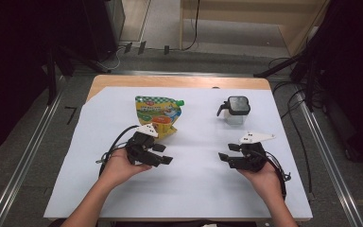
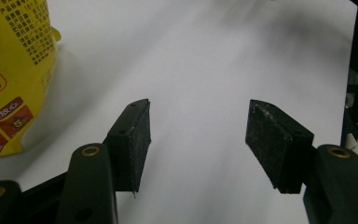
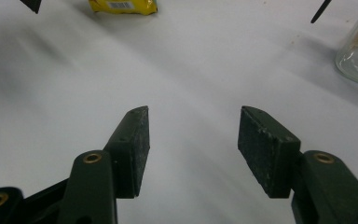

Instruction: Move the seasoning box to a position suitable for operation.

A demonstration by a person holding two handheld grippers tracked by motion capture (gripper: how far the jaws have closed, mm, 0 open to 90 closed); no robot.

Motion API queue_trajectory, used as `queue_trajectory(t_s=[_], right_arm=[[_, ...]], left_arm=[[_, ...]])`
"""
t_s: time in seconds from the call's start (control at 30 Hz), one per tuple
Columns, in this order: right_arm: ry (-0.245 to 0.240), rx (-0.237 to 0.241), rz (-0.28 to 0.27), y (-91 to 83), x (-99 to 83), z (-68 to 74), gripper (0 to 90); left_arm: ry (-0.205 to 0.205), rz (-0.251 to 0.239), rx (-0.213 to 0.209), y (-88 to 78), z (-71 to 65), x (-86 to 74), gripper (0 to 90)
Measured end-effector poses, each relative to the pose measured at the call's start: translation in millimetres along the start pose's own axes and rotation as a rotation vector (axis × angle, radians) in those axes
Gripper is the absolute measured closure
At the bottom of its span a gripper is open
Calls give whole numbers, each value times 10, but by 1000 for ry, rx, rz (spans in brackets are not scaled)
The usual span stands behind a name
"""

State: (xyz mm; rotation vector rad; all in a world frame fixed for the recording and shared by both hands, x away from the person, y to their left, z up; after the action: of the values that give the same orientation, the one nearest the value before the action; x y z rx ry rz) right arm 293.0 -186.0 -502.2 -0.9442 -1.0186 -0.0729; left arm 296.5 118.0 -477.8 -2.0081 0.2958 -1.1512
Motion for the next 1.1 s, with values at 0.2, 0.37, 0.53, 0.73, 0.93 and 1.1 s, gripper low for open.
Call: queue_trajectory(t_s=[0.2, 0.37, 0.53, 0.73, 0.93, 1.1], right_arm=[[-6, -6, 3, 0, -3, -18, 439], [-9, -9, 8, 1, -7, -17, 435], [1, -16, 3, -6, 7, -37, 435], [18, -34, -14, -73, 17, -92, 424], [36, -76, -36, -114, 43, -198, 395], [72, -96, -46, -101, 119, -283, 390]], left_arm=[[16, -4, 1, 9, -19, 4, 390], [26, -14, 3, -6, -17, 7, 389], [27, -17, 5, -10, -16, 5, 387], [32, -22, 12, -51, -28, -1, 382], [22, -31, 13, -83, -20, -15, 378], [30, -24, 16, -89, -42, -37, 377]])
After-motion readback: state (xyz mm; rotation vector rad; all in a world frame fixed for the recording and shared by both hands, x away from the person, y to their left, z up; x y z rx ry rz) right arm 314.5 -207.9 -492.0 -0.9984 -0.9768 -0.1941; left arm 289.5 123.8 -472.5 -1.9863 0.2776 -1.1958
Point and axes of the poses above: each handheld gripper's, and its own axes: y roughly forward along the jaws, x roughly out of its top, z roughly to its left, the point moved 4 cm from there along y, roughly forward along the jaws, and after that the axes turned 1 degree about x, right-handed, at the moved point
